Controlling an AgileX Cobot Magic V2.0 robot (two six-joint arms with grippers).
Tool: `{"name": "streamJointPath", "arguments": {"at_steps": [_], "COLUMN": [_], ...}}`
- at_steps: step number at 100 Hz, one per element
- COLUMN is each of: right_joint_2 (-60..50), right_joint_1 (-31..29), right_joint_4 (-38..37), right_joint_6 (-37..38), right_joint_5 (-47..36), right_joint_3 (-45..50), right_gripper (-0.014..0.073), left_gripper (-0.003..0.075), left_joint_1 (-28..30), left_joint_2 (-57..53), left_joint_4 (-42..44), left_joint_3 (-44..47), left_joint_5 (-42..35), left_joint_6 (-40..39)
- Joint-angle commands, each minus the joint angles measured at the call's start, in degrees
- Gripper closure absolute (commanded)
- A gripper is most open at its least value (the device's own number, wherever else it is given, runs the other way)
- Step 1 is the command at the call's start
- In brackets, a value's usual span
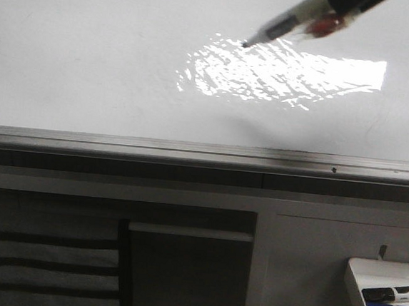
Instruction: Write number 9 on whiteboard
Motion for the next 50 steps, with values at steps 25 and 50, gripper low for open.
{"name": "streamJointPath", "arguments": {"at_steps": [25, 50], "right_joint_2": [-1.5, -1.5], "right_joint_1": [-2.7, -2.7], "right_joint_4": [2.1, 4.8], "right_joint_6": [3.7, 3.7], "right_joint_5": [-10.1, -16.3], "right_joint_3": [4.5, 4.3], "right_gripper": [0.0648, 0.0648], "left_gripper": [0.0405, 0.0405], "left_joint_1": [4.1, 4.0], "left_joint_2": [-7.9, -7.9], "left_joint_4": [-1.2, -1.4], "left_joint_3": [8.9, 8.9], "left_joint_5": [-11.4, -12.8], "left_joint_6": [-1.9, -1.9]}}
